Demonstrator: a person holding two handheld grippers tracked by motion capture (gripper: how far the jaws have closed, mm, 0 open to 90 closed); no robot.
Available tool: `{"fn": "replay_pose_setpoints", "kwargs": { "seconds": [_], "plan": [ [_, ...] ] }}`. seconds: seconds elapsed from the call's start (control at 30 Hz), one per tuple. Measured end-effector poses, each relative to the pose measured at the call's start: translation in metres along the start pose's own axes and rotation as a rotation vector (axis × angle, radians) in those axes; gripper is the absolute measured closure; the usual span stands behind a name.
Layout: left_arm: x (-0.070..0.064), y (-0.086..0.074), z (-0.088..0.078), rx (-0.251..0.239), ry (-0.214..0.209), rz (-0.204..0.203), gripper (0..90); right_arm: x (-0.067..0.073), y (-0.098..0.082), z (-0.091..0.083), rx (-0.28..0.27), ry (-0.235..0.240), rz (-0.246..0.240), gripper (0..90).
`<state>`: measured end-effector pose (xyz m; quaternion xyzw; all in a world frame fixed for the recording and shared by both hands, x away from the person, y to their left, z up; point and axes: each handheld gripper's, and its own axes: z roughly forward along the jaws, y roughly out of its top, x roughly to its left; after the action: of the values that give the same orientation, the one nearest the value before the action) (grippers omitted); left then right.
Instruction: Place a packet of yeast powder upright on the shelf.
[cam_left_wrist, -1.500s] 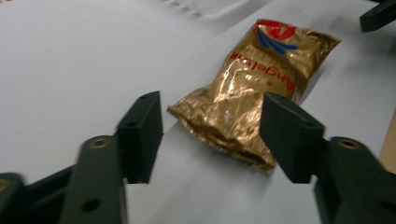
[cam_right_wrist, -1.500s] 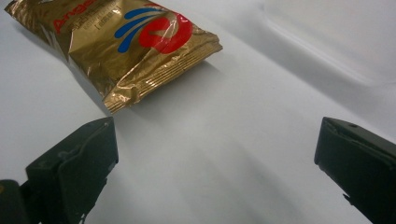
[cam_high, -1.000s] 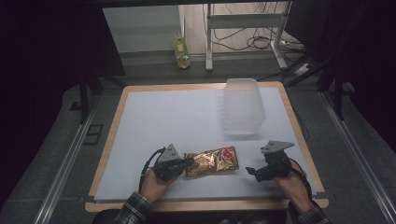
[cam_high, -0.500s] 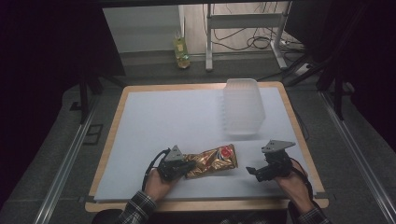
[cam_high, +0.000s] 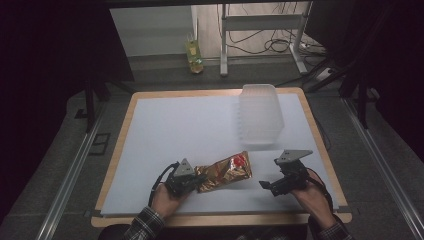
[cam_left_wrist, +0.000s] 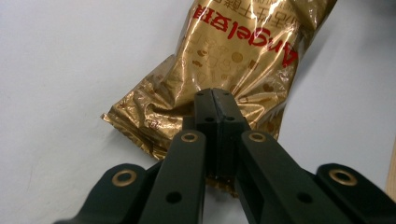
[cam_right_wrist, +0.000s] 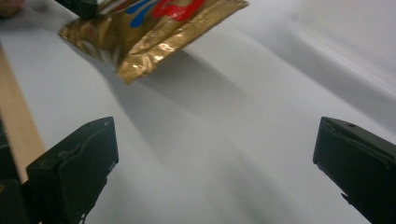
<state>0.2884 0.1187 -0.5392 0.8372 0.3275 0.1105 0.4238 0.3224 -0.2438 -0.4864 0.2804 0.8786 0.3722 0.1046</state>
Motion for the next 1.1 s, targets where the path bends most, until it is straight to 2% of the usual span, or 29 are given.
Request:
{"fn": "replay_pose_setpoints", "kwargs": {
  "seconds": [0.13,0.17,0.2,0.23,0.3,0.53,0.6,0.67,0.77,0.8,0.83,0.9,0.93,0.97,1.0,1.1],
  "plan": [
    [0.000,-0.002,-0.001,0.008,0.004,-0.003,90.0,0.001,0.006,0.003,-0.008,0.061,0.031,0.4],
    [0.000,-0.003,-0.002,0.008,0.006,-0.003,90.0,0.002,0.008,0.004,-0.010,0.074,0.048,0.7],
    [0.001,-0.004,-0.002,0.006,0.004,-0.009,90.0,0.003,0.012,0.008,-0.007,0.111,0.077,1.1],
    [0.001,-0.004,-0.002,0.009,0.004,-0.008,90.0,0.003,0.012,0.008,-0.007,0.111,0.077,1.1],
    [0.001,-0.004,-0.002,0.014,0.005,-0.010,90.0,0.005,0.016,0.011,-0.011,0.141,0.093,1.1],
    [0.002,-0.005,-0.002,0.025,0.002,-0.012,90.0,0.006,0.028,0.027,0.039,0.181,0.117,1.1],
    [0.002,-0.005,-0.002,0.028,0.003,-0.013,90.0,0.006,0.032,0.032,0.041,0.207,0.128,1.0],
    [0.002,-0.005,-0.002,0.031,0.005,-0.011,90.0,0.008,0.042,0.041,0.059,0.244,0.160,1.1],
    [0.002,-0.005,-0.002,0.040,0.008,-0.008,90.0,0.009,0.048,0.045,0.069,0.266,0.170,1.9],
    [0.002,-0.006,-0.002,0.062,0.018,0.001,90.0,0.011,0.053,0.050,0.078,0.276,0.171,5.6],
    [0.003,-0.008,-0.003,0.074,0.021,-0.004,90.0,0.011,0.053,0.050,0.078,0.276,0.171,5.6],
    [0.001,-0.008,-0.002,0.079,0.030,0.005,90.0,0.012,0.060,0.060,0.106,0.277,0.180,15.2],
    [0.002,-0.008,-0.003,0.080,0.027,0.002,90.0,0.012,0.060,0.060,0.106,0.277,0.180,15.2],
    [0.002,-0.008,-0.003,0.079,0.023,-0.003,90.0,0.012,0.064,0.068,0.132,0.291,0.186,21.7],
    [0.003,-0.008,-0.003,0.080,0.022,-0.004,90.0,0.012,0.064,0.068,0.132,0.291,0.186,21.7],
    [0.003,-0.008,-0.003,0.081,0.020,-0.007,90.0,0.014,0.069,0.077,0.156,0.332,0.200,31.0]
  ]
}}
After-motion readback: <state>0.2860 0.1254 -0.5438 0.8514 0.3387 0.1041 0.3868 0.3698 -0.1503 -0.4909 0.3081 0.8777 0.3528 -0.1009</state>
